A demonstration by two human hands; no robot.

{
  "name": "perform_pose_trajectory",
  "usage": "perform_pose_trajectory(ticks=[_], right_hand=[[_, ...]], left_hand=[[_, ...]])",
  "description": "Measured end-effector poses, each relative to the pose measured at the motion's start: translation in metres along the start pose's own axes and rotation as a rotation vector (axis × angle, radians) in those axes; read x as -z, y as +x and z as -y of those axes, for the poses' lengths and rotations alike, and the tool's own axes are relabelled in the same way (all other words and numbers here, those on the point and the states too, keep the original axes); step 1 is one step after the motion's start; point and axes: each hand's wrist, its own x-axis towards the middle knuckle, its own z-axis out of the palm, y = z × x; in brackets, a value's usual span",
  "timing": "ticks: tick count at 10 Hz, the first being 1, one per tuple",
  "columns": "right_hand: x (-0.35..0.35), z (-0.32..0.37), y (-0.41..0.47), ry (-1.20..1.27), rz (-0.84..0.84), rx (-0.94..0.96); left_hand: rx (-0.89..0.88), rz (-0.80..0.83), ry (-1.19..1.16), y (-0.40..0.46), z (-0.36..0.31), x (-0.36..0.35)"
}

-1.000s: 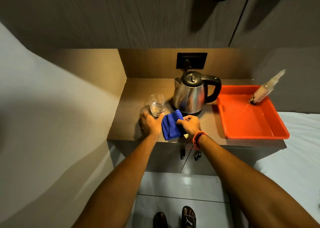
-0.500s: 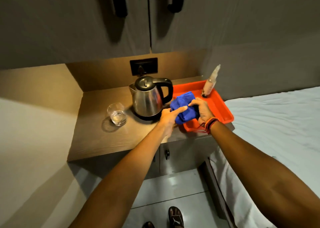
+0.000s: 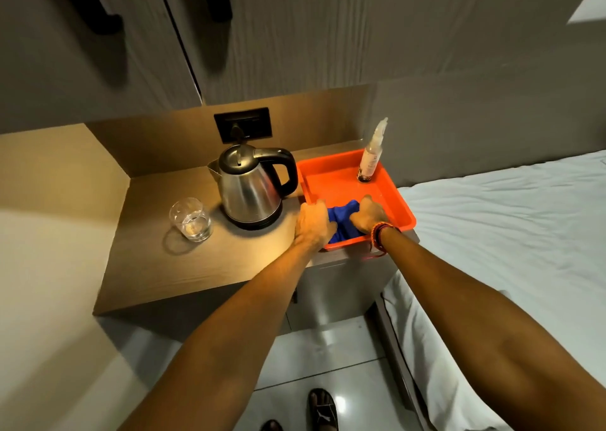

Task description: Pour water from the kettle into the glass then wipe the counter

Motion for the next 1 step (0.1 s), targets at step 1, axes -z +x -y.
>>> perform_pose_trajectory(ticks=[1], right_hand=[[0.0107, 0.0066, -0.0055, -0.098, -0.138, 0.14]], left_hand=[[-0.105, -0.087, 0.001, -0.0017, 0.0021, 0.0134]])
